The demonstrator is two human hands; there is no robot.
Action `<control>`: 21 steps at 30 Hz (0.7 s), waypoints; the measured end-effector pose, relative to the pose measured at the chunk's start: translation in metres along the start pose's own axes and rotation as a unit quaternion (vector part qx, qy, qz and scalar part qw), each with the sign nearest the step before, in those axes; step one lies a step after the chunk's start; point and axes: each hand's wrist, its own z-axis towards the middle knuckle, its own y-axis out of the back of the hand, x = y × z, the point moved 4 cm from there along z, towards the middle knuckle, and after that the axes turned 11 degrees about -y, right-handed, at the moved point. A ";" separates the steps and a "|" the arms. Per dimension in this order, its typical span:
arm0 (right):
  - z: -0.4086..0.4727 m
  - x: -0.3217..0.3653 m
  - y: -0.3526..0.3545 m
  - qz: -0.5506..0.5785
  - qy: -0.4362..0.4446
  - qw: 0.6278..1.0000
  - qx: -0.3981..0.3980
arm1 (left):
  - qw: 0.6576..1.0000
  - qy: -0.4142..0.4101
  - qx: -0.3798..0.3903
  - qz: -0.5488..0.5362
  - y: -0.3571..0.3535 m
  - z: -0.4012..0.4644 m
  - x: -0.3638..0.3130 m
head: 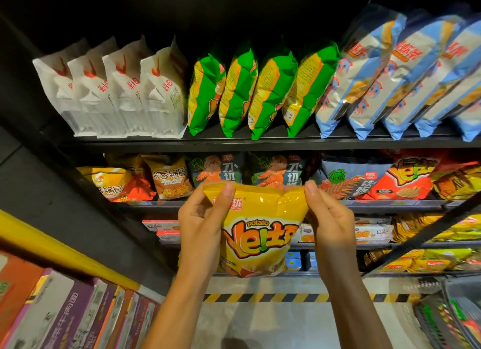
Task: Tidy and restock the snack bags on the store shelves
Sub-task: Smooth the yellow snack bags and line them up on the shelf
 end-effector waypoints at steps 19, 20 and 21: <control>0.017 -0.036 -0.004 0.122 -0.282 0.952 -0.016 | 0.954 0.111 0.275 0.051 0.002 -0.008 0.035; 0.016 -0.035 -0.004 0.117 -0.280 0.953 -0.012 | 0.952 0.112 0.281 0.056 0.003 -0.008 0.031; 0.016 -0.037 -0.003 0.114 -0.276 0.954 -0.006 | 0.951 0.109 0.284 0.060 0.004 -0.007 0.030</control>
